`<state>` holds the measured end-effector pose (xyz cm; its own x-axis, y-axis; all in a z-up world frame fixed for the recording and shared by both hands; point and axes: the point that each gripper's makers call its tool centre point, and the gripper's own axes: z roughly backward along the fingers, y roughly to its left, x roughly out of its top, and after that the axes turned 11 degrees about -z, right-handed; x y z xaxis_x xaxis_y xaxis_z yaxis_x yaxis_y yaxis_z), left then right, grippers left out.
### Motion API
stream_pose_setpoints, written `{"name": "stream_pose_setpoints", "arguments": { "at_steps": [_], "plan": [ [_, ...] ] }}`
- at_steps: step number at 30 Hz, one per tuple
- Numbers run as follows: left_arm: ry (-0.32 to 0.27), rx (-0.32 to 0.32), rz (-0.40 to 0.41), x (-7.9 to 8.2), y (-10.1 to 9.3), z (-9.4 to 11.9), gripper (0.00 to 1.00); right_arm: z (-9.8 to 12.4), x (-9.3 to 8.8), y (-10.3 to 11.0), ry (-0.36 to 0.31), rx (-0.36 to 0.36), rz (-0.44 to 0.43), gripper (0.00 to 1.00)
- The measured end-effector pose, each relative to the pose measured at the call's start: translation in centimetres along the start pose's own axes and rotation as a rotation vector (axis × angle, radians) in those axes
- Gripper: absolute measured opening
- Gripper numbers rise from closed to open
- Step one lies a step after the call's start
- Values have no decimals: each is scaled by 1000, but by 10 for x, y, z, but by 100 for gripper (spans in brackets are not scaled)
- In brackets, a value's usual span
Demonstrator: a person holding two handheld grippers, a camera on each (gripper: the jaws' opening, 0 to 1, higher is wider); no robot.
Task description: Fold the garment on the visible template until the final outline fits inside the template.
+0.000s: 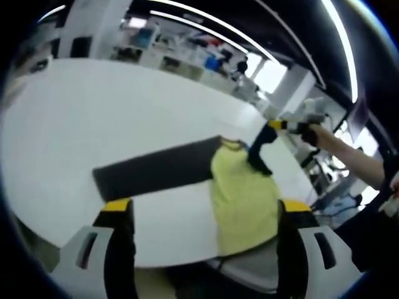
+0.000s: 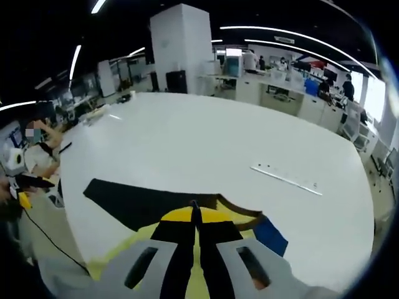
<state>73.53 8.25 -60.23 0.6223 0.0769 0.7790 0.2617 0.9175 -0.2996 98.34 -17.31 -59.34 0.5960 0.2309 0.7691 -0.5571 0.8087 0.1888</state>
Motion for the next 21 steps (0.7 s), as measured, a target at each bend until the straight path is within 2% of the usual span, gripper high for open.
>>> {"name": "stream_pose_setpoints", "arguments": {
  "at_steps": [8, 21],
  "plan": [
    [11, 3, 10, -4, 4, -1, 91, -19, -11, 2, 26, -4, -36, 2],
    [25, -8, 14, -5, 7, -8, 91, -48, -29, 18, 79, 7, -54, 2]
  ]
}}
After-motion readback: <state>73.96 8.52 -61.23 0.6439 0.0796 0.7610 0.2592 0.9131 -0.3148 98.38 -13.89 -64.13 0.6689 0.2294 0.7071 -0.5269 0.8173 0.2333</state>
